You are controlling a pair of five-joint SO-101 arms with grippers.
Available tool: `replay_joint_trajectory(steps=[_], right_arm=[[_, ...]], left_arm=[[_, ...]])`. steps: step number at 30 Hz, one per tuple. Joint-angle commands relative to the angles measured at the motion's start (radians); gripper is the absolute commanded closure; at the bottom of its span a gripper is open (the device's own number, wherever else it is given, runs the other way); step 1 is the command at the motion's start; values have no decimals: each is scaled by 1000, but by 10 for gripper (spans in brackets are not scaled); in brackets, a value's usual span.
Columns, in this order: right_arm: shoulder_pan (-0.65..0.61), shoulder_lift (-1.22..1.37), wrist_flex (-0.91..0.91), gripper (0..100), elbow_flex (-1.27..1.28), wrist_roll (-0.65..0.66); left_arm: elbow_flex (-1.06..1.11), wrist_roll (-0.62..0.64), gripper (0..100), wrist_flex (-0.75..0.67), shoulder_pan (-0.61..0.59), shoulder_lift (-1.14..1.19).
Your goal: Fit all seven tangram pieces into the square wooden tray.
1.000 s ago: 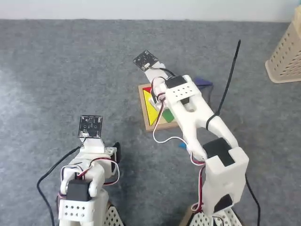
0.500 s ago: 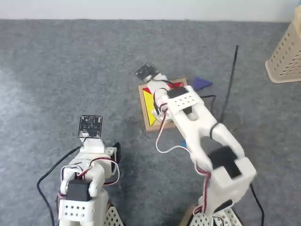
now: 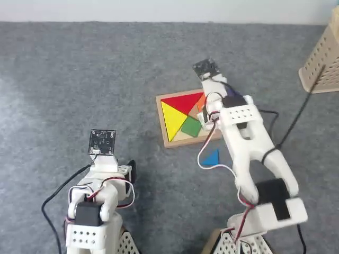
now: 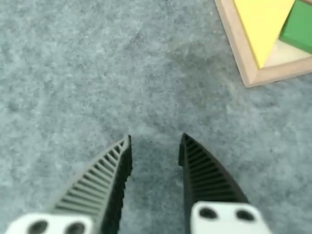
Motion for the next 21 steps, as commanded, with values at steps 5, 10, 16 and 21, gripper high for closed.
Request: replay_joint_trajectory(steps=[5, 10, 16, 21], right_arm=[[101, 163, -38, 808, -282, -222], [102, 377, -19, 805, -511, -477], [108, 555, 76, 760, -764, -667], [108, 628, 130, 600, -936, -694]], left_arm=[[-2, 6, 848, -6, -6, -20], [-2, 6, 848, -6, -6, -20], [-2, 6, 848, -6, -6, -20], [-2, 6, 848, -6, -6, -20]])
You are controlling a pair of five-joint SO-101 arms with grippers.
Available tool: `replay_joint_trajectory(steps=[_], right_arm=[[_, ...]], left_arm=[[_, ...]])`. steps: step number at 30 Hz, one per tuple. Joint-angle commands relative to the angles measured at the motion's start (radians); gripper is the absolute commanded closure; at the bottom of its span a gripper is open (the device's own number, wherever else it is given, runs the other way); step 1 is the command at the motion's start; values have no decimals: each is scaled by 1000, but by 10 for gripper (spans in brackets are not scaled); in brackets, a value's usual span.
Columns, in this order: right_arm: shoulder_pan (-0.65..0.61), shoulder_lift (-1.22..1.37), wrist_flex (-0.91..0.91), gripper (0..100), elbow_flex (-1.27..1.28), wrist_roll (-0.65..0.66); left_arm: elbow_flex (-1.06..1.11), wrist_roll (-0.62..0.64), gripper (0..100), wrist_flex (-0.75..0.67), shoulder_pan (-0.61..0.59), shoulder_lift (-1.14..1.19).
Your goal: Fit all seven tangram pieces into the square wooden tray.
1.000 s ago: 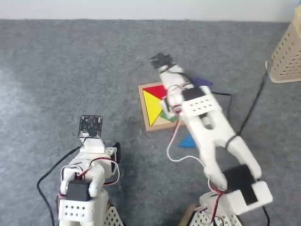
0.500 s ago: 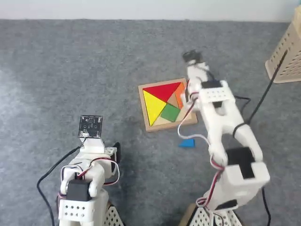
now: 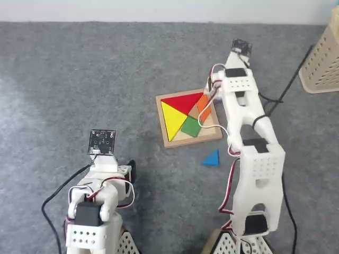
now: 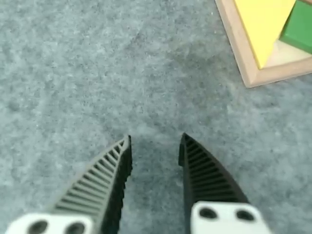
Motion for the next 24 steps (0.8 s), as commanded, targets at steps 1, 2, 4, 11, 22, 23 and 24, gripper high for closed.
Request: replay_joint_trajectory(steps=[1, 2, 4, 11, 22, 23, 24], right_arm=[[15, 1, 27, 586, -152, -18], [15, 12, 27, 580, -172, -18], [13, 35, 21, 582, -190, -20], [22, 159, 18, 582, -267, -98], [74, 409, 33, 582, -552, -281], [77, 424, 51, 582, -568, -281], [82, 438, 76, 582, -585, -281]], left_arm=[[-2, 6, 848, -6, -5, -20], [-2, 6, 848, -6, -5, -20], [-2, 6, 848, -6, -5, -20], [-2, 6, 848, -6, -5, -20], [-2, 6, 848, -6, -5, -20], [-2, 6, 848, -6, -5, -20], [-2, 6, 848, -6, -5, -20]])
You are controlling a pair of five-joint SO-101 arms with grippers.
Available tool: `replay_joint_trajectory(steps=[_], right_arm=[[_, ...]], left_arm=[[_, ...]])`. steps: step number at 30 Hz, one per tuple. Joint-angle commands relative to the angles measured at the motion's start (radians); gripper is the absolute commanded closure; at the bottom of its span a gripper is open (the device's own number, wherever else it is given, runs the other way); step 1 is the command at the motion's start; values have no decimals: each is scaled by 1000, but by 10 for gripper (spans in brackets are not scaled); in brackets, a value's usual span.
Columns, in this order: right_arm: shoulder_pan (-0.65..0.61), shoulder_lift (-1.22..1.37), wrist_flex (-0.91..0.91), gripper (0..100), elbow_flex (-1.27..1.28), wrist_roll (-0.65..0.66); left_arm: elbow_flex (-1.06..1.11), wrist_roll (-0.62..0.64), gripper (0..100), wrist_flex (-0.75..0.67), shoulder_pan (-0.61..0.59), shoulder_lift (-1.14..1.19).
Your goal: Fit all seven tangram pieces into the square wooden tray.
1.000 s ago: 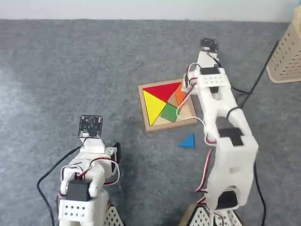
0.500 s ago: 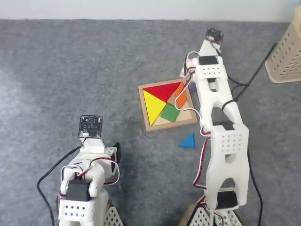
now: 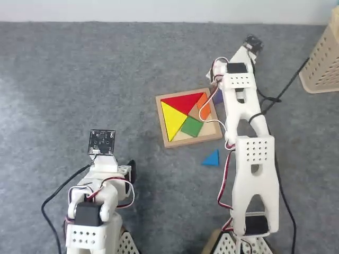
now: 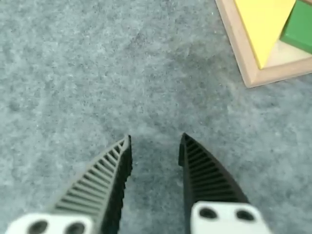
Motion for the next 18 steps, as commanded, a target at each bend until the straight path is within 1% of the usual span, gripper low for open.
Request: replay_joint_trajectory(steps=[1, 6, 7, 10, 12, 14, 18], right_arm=[[41, 47, 68, 582, -86, -12], [41, 67, 228, 585, -173, -12], [39, 67, 255, 598, -187, -12], [42, 74, 309, 704, -227, -11], [48, 74, 312, 785, -230, -11], [50, 74, 312, 844, -232, -11], [41, 74, 317, 859, -230, -9]], left_arm=[[-2, 6, 848, -6, -3, -20], [-2, 6, 848, -6, -3, -20], [-2, 6, 848, -6, -3, -20], [-2, 6, 848, -6, -3, -20], [-2, 6, 848, -6, -3, -20], [-2, 6, 848, -6, -3, -20], [-2, 6, 848, -6, -3, -20]])
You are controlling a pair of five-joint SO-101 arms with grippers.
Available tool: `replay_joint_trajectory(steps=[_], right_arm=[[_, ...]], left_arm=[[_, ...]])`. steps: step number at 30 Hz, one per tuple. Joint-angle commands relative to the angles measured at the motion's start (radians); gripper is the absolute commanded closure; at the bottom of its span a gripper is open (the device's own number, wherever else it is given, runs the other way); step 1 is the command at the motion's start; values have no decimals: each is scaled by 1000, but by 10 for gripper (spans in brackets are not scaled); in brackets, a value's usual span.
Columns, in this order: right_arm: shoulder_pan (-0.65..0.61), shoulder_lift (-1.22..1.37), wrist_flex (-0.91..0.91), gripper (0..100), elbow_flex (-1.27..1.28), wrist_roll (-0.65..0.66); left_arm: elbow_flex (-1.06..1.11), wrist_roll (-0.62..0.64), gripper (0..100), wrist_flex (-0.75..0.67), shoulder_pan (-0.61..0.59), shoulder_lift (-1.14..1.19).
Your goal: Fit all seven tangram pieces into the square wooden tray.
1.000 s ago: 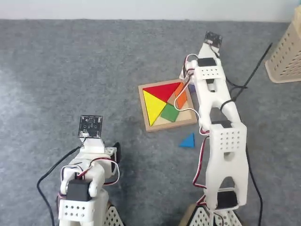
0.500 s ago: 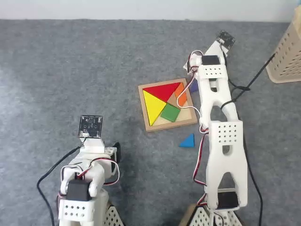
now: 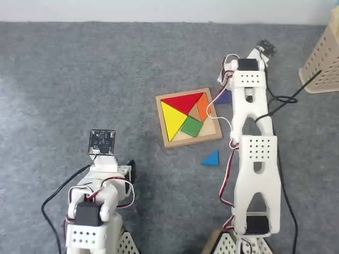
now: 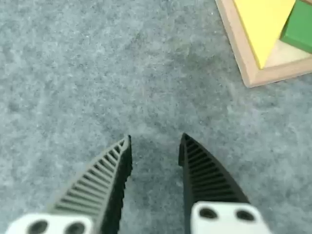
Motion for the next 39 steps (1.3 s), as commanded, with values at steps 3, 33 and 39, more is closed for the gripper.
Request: replay_joint_trajectory(steps=[3, 33, 39], right_arm=[[-7, 4, 33, 861, -21, 26], [-68, 51, 209, 770, -290, 8], [-7, 110, 165, 783, -298, 6]], left_arm=[[-2, 6, 848, -6, -3, -20], [-2, 6, 848, -6, -3, -20], [-2, 6, 848, -6, -3, -20]])
